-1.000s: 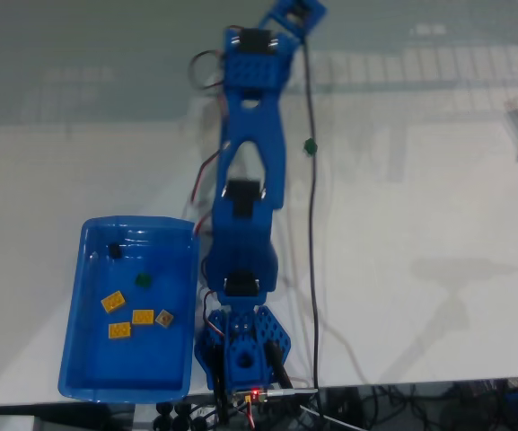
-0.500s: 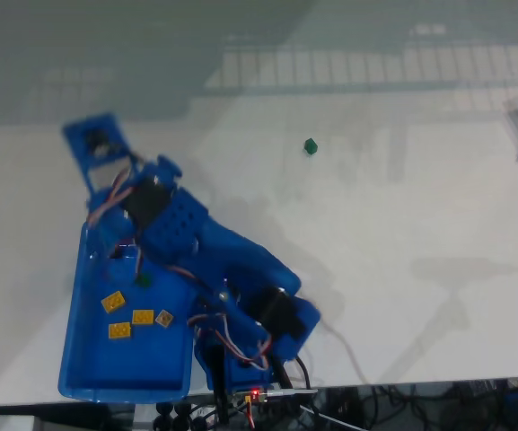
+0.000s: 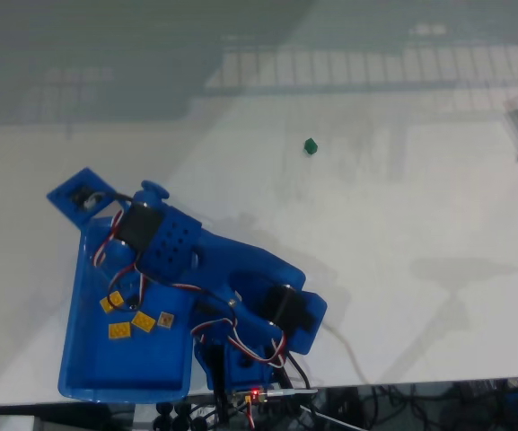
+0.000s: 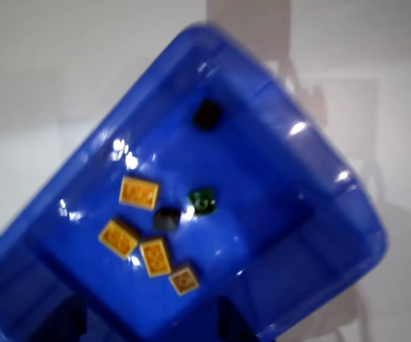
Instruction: Pick up all the lego then put into the bin
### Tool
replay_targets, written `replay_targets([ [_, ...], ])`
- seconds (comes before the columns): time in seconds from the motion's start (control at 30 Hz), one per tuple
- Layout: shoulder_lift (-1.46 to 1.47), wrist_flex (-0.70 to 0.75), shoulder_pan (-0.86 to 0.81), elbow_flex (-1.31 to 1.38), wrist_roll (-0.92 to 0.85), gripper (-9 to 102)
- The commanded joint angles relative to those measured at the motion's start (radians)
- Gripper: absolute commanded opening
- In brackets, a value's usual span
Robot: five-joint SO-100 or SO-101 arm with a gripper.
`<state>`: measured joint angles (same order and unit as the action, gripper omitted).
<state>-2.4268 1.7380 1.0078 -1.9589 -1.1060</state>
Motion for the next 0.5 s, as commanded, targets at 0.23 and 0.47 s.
replay_targets([
  [0.23, 0.365, -0.256, -0.836, 0.376, 0.299, 29],
  [0.47, 0.649, -0.416, -1.16, 0.402, 0.33, 30],
])
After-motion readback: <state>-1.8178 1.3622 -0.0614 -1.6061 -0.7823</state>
